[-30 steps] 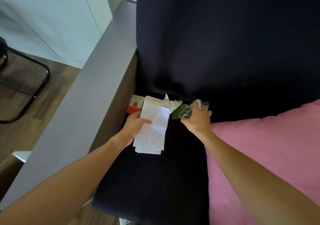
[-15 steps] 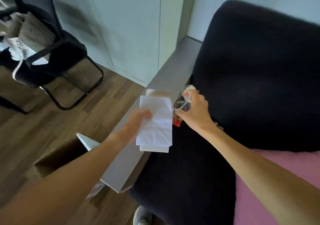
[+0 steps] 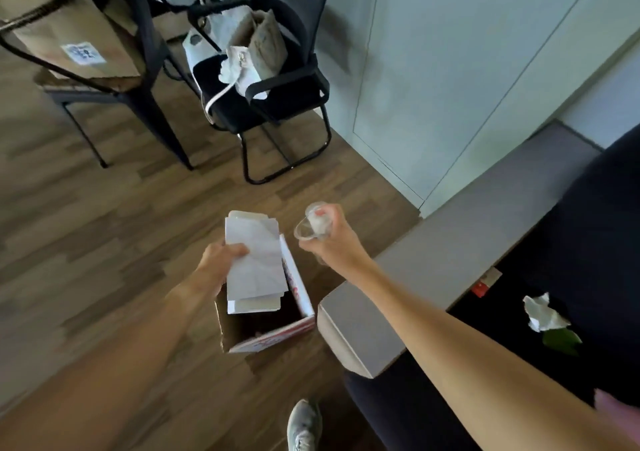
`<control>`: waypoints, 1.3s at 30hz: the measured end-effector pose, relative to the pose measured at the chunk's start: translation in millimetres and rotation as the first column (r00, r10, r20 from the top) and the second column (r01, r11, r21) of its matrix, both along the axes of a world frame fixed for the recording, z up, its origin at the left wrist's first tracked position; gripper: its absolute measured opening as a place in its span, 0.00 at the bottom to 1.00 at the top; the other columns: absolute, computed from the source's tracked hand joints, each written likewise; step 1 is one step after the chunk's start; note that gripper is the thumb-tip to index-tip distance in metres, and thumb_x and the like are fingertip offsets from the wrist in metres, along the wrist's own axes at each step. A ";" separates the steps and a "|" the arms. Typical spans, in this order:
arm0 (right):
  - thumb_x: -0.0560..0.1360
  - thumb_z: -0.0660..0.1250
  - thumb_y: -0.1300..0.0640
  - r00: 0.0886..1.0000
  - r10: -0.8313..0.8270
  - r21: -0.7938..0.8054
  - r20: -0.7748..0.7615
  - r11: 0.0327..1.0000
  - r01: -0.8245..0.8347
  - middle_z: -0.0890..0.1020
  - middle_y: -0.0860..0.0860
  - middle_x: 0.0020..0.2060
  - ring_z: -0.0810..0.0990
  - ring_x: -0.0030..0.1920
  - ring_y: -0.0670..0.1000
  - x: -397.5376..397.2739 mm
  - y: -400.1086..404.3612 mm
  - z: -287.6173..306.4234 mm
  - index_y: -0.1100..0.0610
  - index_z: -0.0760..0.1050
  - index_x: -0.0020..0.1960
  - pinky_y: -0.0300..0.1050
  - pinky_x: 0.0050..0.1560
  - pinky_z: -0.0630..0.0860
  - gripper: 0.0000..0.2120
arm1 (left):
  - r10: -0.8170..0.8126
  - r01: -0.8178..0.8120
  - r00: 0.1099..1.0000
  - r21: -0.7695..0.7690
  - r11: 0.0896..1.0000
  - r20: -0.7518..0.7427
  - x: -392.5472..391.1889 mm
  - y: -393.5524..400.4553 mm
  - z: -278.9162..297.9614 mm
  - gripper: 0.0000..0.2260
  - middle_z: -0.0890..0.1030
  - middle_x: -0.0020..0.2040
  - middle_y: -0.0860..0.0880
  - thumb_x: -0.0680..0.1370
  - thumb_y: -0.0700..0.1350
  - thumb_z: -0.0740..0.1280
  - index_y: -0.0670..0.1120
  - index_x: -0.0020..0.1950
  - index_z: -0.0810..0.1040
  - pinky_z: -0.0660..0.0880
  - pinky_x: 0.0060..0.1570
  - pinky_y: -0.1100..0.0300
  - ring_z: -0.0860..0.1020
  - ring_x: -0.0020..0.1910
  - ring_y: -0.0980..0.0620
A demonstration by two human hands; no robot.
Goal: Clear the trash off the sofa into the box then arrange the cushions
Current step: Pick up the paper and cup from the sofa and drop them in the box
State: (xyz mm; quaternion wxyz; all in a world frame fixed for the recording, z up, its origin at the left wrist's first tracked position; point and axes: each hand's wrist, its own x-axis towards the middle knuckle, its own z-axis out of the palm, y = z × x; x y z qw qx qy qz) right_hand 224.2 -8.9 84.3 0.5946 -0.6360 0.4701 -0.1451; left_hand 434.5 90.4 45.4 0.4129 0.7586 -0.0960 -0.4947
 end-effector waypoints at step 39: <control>0.79 0.56 0.59 0.906 -0.223 0.234 -0.360 0.919 0.318 0.84 0.59 0.51 0.82 0.51 0.58 98.1 45.7 -129.0 0.62 0.79 0.55 0.52 0.54 0.80 0.14 | -0.310 0.272 0.938 0.226 0.935 0.153 12.3 -13.6 -99.5 0.10 0.83 0.41 0.45 0.76 0.37 0.65 0.42 0.55 0.81 0.76 0.32 0.56 0.78 0.33 0.48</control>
